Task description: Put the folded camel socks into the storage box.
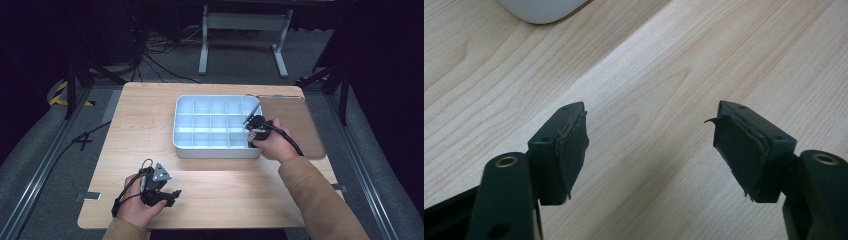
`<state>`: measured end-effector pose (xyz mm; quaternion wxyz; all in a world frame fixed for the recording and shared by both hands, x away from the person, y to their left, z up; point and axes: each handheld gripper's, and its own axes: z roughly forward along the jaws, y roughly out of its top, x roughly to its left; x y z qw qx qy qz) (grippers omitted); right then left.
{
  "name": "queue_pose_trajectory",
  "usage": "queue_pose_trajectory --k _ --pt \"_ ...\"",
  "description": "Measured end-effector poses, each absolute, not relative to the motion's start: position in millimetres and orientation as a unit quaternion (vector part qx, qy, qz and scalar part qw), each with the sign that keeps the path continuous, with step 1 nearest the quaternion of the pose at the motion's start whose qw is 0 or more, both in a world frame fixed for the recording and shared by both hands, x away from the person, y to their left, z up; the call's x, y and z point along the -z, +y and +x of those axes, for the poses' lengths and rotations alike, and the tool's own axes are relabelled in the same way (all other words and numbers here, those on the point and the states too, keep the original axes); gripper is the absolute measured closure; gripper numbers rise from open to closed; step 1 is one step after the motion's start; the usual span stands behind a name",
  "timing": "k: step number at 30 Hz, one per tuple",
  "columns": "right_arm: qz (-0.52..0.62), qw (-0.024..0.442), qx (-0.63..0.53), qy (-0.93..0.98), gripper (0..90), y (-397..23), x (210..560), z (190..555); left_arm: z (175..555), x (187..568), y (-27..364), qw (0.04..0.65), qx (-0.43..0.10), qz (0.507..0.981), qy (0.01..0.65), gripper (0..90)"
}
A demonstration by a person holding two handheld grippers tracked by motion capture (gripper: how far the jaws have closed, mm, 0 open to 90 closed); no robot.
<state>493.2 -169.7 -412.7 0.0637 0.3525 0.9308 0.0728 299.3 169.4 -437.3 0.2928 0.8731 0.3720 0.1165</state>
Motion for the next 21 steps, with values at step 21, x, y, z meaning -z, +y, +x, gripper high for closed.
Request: queue_pose_trajectory --k 21 --pt "0.339 0.109 -0.092 0.930 76.8 -164.1 418.2 486.1 298.6 437.3 167.2 0.290 -0.116 0.874 0.372 30.2"
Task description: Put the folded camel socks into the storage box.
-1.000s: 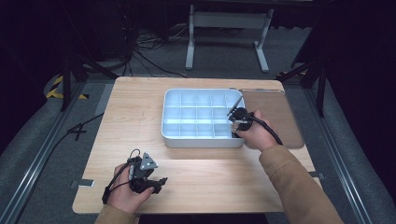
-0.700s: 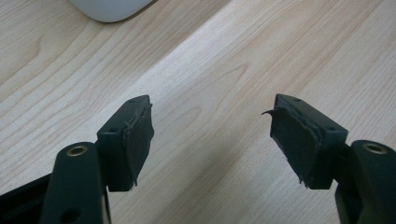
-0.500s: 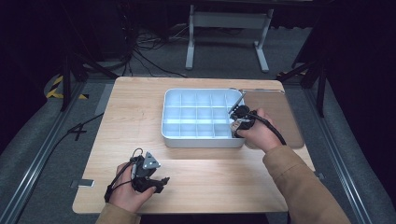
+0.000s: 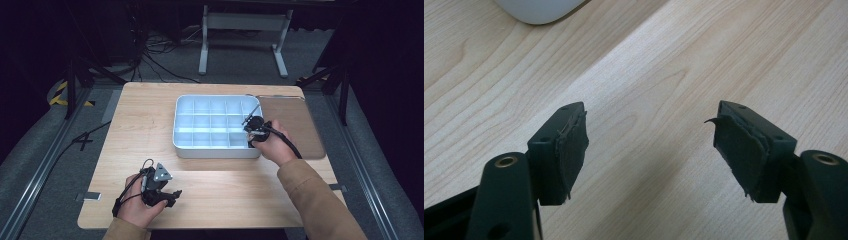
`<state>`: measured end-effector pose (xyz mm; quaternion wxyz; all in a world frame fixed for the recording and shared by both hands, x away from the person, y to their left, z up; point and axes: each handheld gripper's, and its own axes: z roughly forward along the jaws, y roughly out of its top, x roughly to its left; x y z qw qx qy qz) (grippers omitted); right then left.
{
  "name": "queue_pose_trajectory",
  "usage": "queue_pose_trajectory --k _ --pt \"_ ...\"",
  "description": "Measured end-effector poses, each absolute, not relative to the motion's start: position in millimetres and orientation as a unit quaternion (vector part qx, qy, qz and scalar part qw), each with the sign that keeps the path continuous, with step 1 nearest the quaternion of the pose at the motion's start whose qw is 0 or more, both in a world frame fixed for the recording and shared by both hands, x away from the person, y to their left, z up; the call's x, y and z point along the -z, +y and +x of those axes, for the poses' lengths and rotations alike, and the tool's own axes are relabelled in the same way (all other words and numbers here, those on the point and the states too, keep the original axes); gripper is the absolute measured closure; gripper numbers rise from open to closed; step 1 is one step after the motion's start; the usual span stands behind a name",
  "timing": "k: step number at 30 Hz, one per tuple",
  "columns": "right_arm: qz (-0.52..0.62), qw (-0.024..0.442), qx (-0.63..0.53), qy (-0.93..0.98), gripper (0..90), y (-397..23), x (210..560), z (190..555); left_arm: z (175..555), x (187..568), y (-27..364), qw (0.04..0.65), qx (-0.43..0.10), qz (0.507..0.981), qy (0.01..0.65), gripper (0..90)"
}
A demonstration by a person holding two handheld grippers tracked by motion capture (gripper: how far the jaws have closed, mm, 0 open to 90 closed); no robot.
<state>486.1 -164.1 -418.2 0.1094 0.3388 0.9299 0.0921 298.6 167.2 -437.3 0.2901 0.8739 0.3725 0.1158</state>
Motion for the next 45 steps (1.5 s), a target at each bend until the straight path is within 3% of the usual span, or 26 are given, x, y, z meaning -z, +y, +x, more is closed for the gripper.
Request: queue_pose_trajectory --k 8,25,45 --pt "0.353 0.092 -0.132 0.922 69.7 -178.3 404.2 480.2 300.0 436.4 167.9 0.290 -0.117 0.877 0.366 30.1" --pt "0.322 0.111 -0.260 0.904 60.6 -215.7 361.9 432.5 299.5 436.5 165.0 0.292 -0.115 0.876 0.366 30.0" --pt "0.288 0.094 -0.358 0.883 53.9 -255.2 356.0 371.8 306.5 432.0 158.4 0.296 -0.105 0.881 0.354 30.0"
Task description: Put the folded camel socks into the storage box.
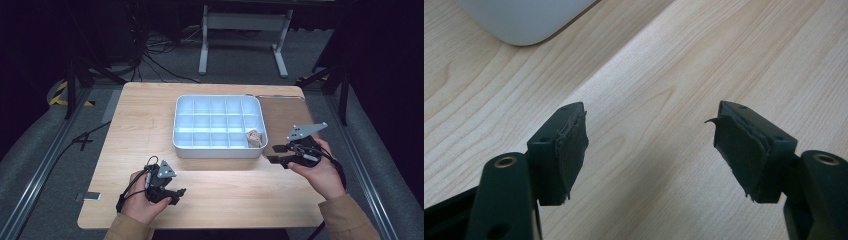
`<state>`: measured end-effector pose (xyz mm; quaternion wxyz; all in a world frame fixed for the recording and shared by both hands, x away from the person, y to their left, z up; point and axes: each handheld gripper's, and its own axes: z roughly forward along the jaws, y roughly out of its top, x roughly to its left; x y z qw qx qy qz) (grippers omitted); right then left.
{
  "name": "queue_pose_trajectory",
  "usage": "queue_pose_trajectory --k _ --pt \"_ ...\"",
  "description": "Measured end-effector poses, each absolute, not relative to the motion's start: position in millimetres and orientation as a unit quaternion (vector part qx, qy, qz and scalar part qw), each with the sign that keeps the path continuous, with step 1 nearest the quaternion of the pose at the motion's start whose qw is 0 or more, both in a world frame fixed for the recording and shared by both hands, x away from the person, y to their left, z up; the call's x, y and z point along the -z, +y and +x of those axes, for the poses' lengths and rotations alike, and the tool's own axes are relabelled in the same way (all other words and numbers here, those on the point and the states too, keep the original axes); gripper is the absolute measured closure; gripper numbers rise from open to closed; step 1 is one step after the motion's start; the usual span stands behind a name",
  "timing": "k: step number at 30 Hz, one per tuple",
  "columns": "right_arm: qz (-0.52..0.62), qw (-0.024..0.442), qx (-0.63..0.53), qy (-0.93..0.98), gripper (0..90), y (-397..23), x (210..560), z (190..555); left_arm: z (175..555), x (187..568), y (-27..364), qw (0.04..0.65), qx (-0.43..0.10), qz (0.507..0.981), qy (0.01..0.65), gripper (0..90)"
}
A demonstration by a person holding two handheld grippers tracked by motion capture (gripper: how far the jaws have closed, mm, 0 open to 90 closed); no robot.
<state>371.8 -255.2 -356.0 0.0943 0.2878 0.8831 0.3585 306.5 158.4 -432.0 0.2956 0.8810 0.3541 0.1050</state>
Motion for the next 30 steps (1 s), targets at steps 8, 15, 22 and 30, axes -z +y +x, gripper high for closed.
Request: queue_pose_trajectory --k 8,15,22,30 --pt "0.297 0.073 -0.376 0.875 49.3 -261.0 374.5 355.6 307.3 432.3 159.1 0.294 -0.102 0.881 0.356 30.2" --pt "0.318 0.061 -0.373 0.869 49.5 -266.9 400.5 353.3 307.3 430.7 160.2 0.294 -0.101 0.881 0.357 30.1" --pt "0.290 0.065 -0.349 0.889 46.3 -265.7 420.4 343.0 311.2 438.1 161.3 0.274 -0.103 0.886 0.359 29.7" --pt "0.290 0.081 -0.348 0.888 46.5 -267.9 448.4 336.3 312.8 445.8 161.4 0.261 -0.092 0.889 0.364 29.2"
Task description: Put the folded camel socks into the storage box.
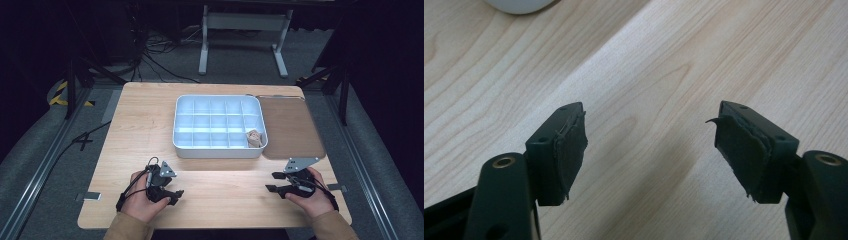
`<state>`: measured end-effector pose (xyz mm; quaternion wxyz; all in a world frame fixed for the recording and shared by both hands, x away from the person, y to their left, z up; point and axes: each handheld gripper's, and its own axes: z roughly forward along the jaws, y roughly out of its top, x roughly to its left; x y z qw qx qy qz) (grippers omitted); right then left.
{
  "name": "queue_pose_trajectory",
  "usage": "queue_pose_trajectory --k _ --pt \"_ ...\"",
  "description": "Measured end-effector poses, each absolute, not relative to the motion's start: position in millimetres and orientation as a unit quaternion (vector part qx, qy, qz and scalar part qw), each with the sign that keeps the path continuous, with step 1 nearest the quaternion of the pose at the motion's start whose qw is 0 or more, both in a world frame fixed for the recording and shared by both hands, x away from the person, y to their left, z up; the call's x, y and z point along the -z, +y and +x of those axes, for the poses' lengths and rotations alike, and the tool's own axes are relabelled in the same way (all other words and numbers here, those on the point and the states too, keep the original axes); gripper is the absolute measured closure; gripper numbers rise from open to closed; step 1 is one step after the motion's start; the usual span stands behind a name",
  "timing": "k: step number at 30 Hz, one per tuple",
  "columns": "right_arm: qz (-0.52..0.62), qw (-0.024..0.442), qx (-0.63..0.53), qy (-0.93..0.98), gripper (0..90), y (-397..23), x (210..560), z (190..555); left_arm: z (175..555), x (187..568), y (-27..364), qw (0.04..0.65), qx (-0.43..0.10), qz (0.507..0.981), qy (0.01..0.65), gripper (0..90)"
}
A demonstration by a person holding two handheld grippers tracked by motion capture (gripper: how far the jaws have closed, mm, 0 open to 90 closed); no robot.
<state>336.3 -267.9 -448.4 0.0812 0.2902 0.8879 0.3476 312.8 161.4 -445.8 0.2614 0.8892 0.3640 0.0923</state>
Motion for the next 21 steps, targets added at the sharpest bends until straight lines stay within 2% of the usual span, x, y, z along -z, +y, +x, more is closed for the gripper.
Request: queue_pose_trajectory --k 12,13,21 --pt "0.288 0.088 -0.360 0.883 45.6 -267.0 472.2 325.0 316.0 455.2 157.4 0.247 -0.084 0.901 0.346 28.5" --pt "0.286 0.091 -0.361 0.883 45.6 -267.1 472.5 325.3 315.6 454.9 156.7 0.248 -0.072 0.903 0.344 28.6" --pt "0.291 0.101 -0.363 0.880 43.3 -265.8 475.1 328.6 315.0 463.4 153.3 0.264 -0.088 0.902 0.330 27.4"
